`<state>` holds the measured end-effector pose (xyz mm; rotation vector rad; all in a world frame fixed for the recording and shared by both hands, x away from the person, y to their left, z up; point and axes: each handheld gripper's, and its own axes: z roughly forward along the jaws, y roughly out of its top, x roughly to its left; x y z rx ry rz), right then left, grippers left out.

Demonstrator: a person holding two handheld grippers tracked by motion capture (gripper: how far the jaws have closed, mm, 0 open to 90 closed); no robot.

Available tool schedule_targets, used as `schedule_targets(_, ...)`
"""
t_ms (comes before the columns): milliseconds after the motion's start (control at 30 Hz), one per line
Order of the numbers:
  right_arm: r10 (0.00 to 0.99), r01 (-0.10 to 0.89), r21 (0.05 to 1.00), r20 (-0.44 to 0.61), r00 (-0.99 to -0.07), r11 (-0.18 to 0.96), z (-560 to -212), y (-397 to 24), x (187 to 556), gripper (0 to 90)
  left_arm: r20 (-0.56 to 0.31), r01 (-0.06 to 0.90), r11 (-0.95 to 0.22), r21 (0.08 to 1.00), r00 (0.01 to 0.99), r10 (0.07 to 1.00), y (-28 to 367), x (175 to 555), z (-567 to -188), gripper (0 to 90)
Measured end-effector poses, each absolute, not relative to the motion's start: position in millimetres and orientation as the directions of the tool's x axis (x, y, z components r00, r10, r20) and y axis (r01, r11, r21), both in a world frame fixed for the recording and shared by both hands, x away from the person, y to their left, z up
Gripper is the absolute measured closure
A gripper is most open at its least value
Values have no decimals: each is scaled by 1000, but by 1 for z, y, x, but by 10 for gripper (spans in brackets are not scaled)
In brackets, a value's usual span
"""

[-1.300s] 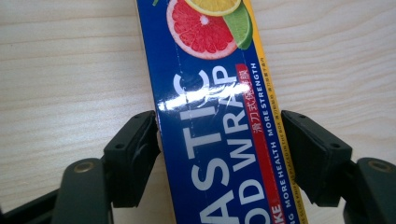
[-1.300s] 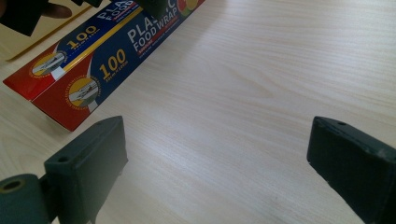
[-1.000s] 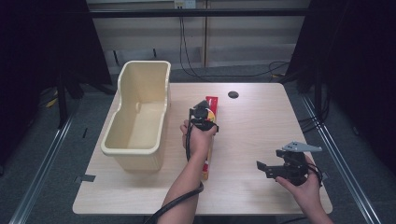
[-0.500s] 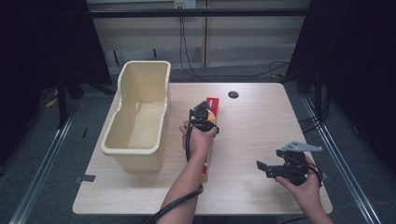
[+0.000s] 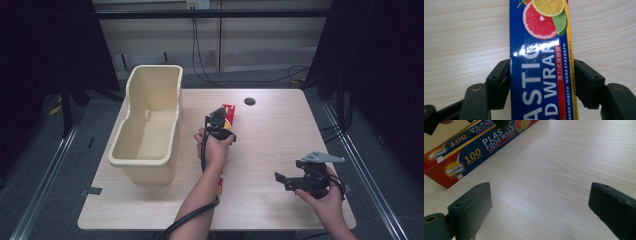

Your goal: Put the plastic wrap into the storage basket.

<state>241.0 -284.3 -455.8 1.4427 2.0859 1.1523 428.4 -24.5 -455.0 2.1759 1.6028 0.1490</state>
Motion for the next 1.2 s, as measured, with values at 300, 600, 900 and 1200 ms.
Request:
schedule_targets(300, 896, 605, 783, 152, -416, 148, -456, -285, 241, 46, -180, 906, -236, 352, 313, 932, -22, 428, -449, 412)
schedule_targets(600, 899, 602, 785, 149, -413, 146, -454, -286, 241, 47, -208, 908, -239, 345, 322, 924, -18, 425, -434, 418)
schedule_targets(900, 896, 600, 785, 148, -418, 151, -455, -285, 242, 44, -225, 907, -255, 336, 340, 913, -18, 423, -404, 417)
schedule_targets(1200, 897, 598, 787, 146, -417, 150, -454, -285, 241, 42, -226, 900, -270, 341, 358, 906, -18, 423, -371, 418)
